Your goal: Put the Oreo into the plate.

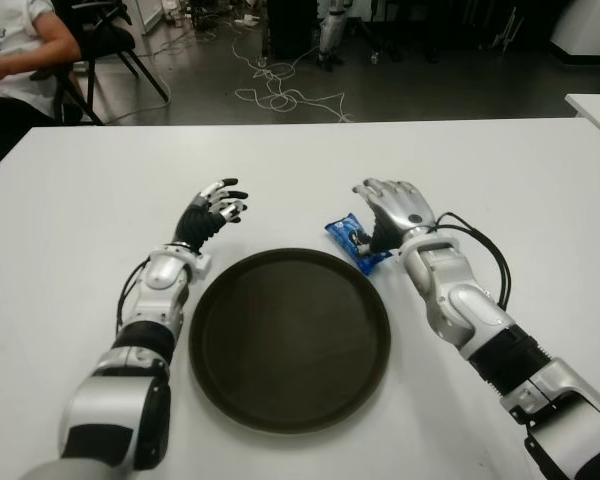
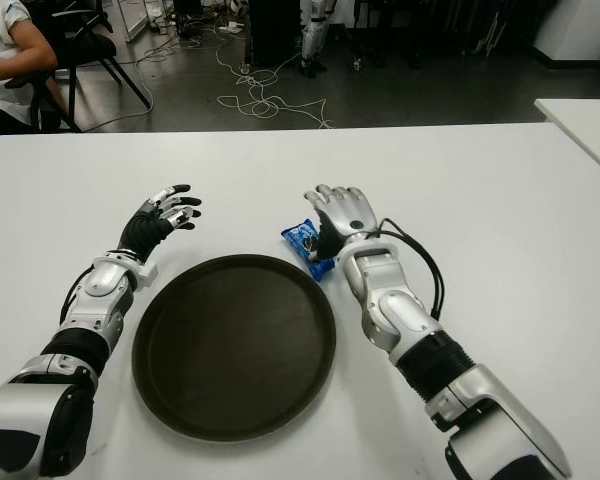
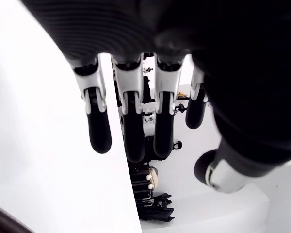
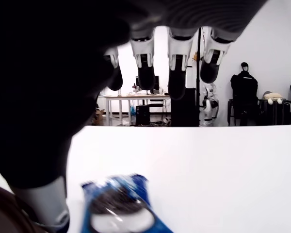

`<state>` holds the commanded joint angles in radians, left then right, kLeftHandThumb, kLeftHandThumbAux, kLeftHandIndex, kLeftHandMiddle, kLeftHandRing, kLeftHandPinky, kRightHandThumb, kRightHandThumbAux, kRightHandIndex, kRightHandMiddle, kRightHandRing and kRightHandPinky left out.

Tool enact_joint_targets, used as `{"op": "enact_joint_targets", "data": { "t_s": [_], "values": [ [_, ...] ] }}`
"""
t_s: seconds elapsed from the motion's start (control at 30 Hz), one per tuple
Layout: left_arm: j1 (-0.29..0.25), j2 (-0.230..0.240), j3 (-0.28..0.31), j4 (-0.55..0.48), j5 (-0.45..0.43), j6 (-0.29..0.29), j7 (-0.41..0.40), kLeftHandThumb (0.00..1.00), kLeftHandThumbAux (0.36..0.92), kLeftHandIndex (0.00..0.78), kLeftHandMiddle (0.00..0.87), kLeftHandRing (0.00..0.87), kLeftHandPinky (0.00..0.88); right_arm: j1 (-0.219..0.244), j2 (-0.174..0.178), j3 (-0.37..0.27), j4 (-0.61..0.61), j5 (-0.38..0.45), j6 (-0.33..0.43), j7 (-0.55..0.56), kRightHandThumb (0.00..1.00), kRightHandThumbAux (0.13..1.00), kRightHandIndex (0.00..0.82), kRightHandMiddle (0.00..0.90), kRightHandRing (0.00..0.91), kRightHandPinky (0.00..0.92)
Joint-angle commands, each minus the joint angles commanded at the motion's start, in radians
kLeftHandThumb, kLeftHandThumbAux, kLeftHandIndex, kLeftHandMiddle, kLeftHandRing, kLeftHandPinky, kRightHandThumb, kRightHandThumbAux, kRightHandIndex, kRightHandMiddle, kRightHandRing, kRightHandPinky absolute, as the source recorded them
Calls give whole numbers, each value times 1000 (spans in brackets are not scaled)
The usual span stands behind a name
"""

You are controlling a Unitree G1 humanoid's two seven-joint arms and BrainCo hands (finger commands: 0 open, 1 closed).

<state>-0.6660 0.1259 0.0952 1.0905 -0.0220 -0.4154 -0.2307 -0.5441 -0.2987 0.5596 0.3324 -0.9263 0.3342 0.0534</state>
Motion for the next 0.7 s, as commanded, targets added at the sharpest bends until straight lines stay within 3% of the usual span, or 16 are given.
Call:
{"op": "enact_joint_targets", "data": {
  "t_s": [0.7],
  "values": [
    [-3, -2, -2, 7, 8, -3, 6, 59, 672, 205, 308, 303, 322, -33, 10, -11, 96, 1, -21, -19, 0, 739, 0, 0, 0, 0]
  ]
}}
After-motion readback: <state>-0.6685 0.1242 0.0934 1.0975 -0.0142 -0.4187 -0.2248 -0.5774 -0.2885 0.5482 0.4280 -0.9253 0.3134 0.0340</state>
